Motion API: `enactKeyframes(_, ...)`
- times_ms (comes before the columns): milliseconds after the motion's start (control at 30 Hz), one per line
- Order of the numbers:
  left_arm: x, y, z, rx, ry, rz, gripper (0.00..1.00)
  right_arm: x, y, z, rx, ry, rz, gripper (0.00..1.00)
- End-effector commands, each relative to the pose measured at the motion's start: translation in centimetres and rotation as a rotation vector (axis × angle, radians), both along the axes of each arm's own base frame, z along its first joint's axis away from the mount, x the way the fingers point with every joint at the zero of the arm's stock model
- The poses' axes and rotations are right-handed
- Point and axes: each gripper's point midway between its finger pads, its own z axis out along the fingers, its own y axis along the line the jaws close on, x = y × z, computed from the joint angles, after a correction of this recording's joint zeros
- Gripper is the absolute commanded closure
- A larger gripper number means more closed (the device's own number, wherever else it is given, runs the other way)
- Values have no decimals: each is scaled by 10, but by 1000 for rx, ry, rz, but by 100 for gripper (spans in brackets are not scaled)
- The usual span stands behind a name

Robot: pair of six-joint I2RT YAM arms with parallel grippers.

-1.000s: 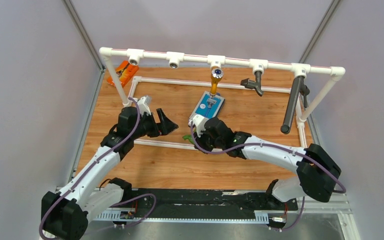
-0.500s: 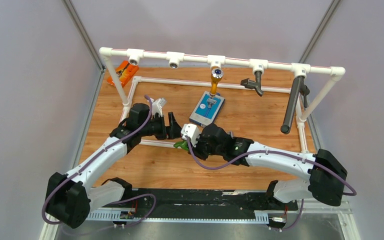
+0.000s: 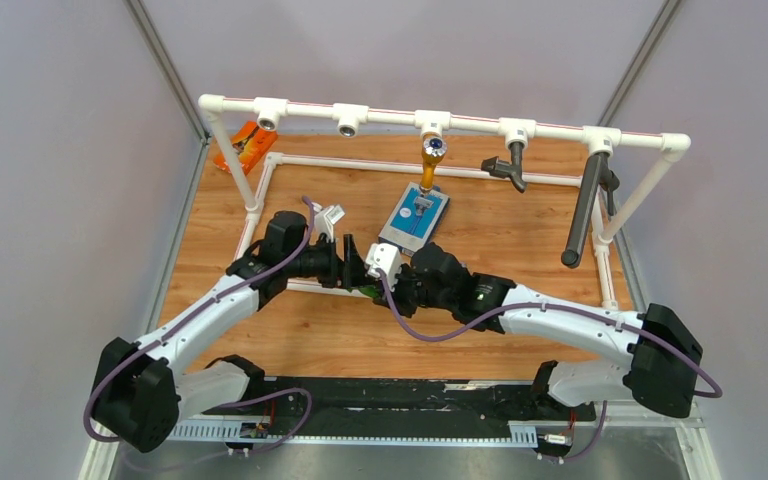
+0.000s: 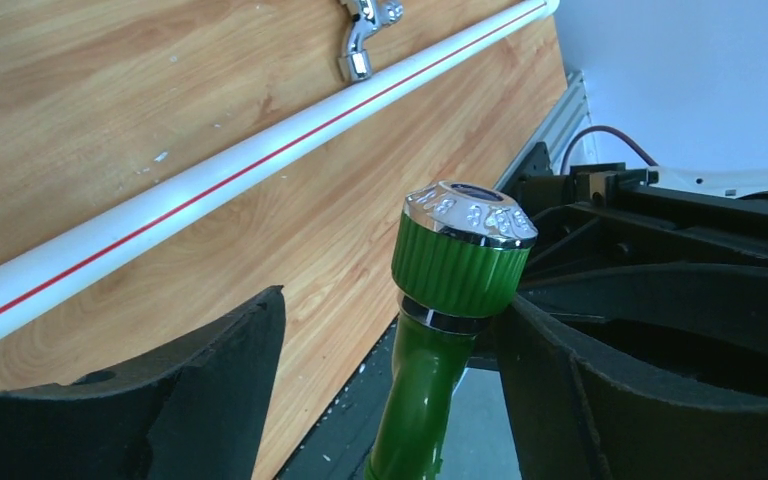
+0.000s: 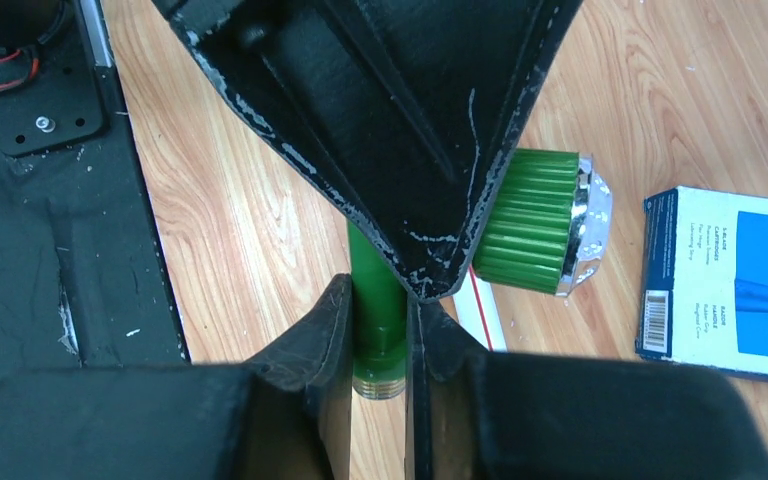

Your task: Install the water faucets

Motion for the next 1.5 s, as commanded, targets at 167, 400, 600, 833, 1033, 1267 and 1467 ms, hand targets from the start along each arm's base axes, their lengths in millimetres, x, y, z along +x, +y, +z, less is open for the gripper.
enactKeyframes(167,-1,-8,14,-47,-59,-35,78,6,13,37,112,-71,11,93)
enactKeyframes(400,31,28,27,-55,-70,331,100,14,3,31,94,-89,-50,34)
enactKeyframes(600,44,88,39,-193,-39,720,100,31,-4,4,-18,-56,-127,15)
enactKeyframes(833,38,146,48,-282,-86,1050,100,69,-33,-70,-251,177,-352,17)
enactKeyframes(1033,28,157,54,-384,-117,1106,100,74,-67,-125,-373,371,-468,20)
enactKeyframes(1267,32,154,60,-417,-128,1095,100,28,-65,-145,-390,559,-391,35)
enactKeyframes(1467,37,161,65,-443,-140,1143,100,-22,-34,-134,-415,585,-245,54)
